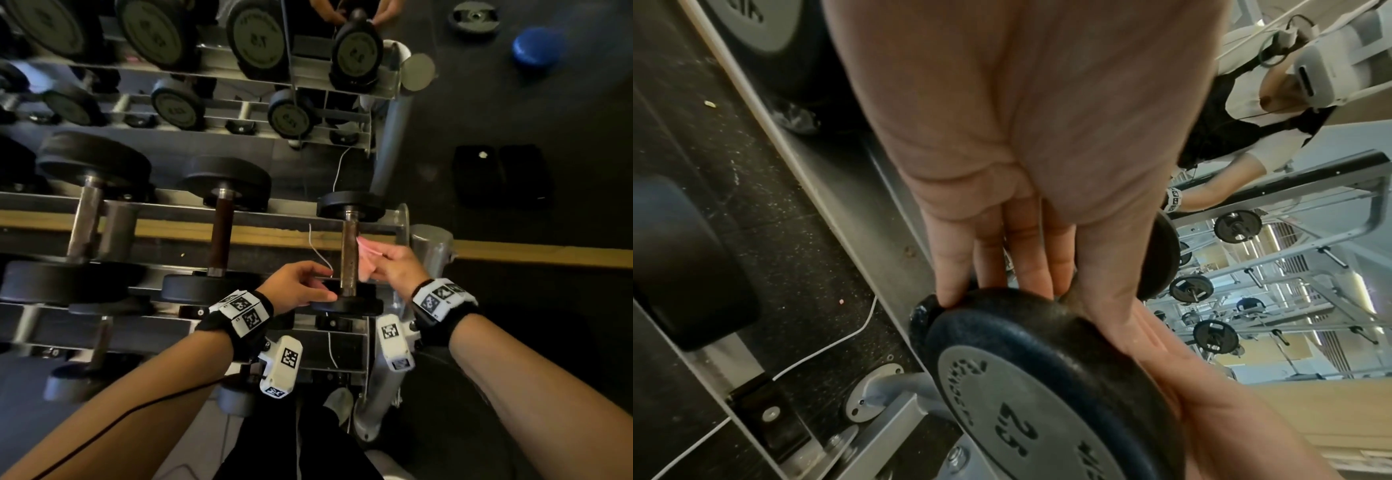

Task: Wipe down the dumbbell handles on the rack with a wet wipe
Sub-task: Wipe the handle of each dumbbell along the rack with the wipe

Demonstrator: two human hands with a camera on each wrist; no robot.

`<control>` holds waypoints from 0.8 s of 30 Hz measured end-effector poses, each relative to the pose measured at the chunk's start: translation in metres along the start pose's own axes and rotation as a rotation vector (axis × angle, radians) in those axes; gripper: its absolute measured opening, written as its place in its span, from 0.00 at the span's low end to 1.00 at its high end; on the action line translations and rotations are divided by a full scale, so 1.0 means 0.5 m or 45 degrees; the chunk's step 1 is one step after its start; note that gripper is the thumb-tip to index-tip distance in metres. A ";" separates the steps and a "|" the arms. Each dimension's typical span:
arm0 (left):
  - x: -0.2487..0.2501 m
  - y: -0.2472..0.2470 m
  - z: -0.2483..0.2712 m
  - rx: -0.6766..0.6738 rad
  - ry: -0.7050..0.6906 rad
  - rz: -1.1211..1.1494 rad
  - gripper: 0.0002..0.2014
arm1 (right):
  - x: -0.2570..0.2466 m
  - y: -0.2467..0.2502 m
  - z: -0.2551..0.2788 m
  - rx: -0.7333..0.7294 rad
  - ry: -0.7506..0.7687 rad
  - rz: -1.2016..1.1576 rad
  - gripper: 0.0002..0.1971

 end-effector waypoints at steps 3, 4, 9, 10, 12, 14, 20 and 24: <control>0.004 -0.003 0.000 -0.032 0.021 -0.002 0.20 | 0.006 0.029 0.012 -0.090 -0.122 0.068 0.15; 0.006 -0.003 -0.001 -0.036 0.028 -0.002 0.20 | -0.003 0.041 0.008 -0.046 -0.128 0.074 0.14; 0.007 -0.005 0.000 -0.027 0.046 0.017 0.20 | -0.041 0.015 -0.033 0.152 -0.027 -0.013 0.12; 0.005 -0.006 0.001 -0.019 0.048 0.024 0.19 | -0.033 -0.003 -0.037 0.139 -0.044 -0.015 0.13; 0.001 -0.006 0.002 -0.002 0.047 0.041 0.19 | -0.015 -0.029 -0.030 0.139 -0.059 -0.014 0.12; -0.002 -0.006 0.004 0.006 0.045 0.055 0.19 | 0.000 -0.035 -0.009 0.143 -0.061 -0.032 0.11; 0.007 -0.010 0.009 0.001 0.054 0.099 0.20 | 0.007 -0.026 0.036 0.010 -0.114 0.026 0.14; 0.015 -0.013 0.013 -0.005 0.047 0.138 0.25 | 0.004 0.005 0.054 -0.046 -0.161 0.030 0.13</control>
Point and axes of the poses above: each hand's wrist, its own z-axis away from the middle knuckle, its own y-axis out of the back of the hand, x = y × z, the point moved 5 cm from there along -z, towards the middle knuckle, and after that the axes turned 4 degrees about -y, right-handed, at the moved point
